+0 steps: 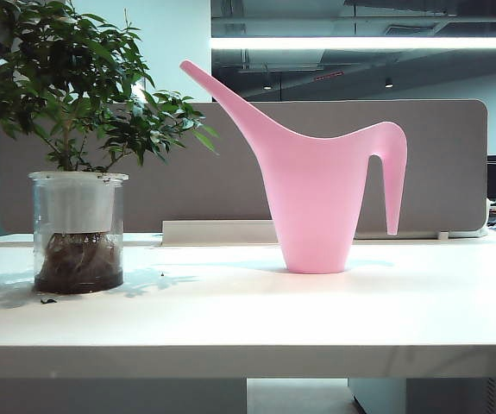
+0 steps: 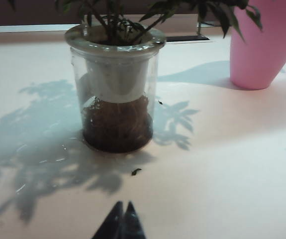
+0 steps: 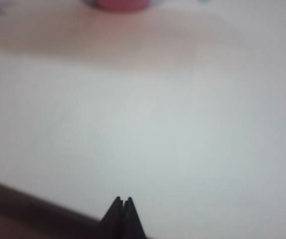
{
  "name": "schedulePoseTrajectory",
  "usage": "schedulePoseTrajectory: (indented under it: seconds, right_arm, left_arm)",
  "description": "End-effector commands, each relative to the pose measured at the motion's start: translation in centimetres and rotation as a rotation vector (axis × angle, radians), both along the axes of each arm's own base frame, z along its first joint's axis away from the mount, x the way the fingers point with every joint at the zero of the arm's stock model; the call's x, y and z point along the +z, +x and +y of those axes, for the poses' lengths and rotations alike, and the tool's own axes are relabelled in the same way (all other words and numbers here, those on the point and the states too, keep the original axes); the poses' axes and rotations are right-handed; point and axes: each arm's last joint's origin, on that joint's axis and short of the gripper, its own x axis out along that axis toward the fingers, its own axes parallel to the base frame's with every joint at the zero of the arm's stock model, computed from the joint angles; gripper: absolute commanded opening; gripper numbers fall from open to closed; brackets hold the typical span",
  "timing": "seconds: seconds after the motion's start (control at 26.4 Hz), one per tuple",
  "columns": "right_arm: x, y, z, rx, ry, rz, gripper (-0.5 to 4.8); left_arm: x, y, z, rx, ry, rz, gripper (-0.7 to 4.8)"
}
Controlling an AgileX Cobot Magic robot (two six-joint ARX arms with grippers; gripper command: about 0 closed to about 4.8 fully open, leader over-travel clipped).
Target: Pick up the watering can from the table, water the potted plant, and put the can back.
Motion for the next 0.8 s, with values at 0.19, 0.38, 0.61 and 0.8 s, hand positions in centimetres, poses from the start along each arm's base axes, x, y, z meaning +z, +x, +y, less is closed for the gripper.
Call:
schedulePoseTrajectory:
  seconds: [0.19,0.38,0.61,0.8]
  right_arm:
    - [2.7,-1.0,-2.1,-0.173,0.055,-0.262,-0.05]
    - [2.7,-1.4,-3.7,-0.336,0.035,-0.28,-0.05]
    - [1.9,-1.5,-3.8,-0.353,0.018,-0.198,-0.05]
    - [1.9,-1.5,-3.7,-0.35,0.018,-0.198,-0.05]
  left_arm:
    - [0.0,0.0,0.0,-0.005,0.004,-0.003,0.03]
    - [0.0,0.0,0.0,-0.005,0.004,-0.003,0.03]
    - [0.0,0.0,0.0,-0.004,0.004,-0.003,0.03]
    - [0.0,0.0,0.0,-0.004,0.004,-0.003,0.03]
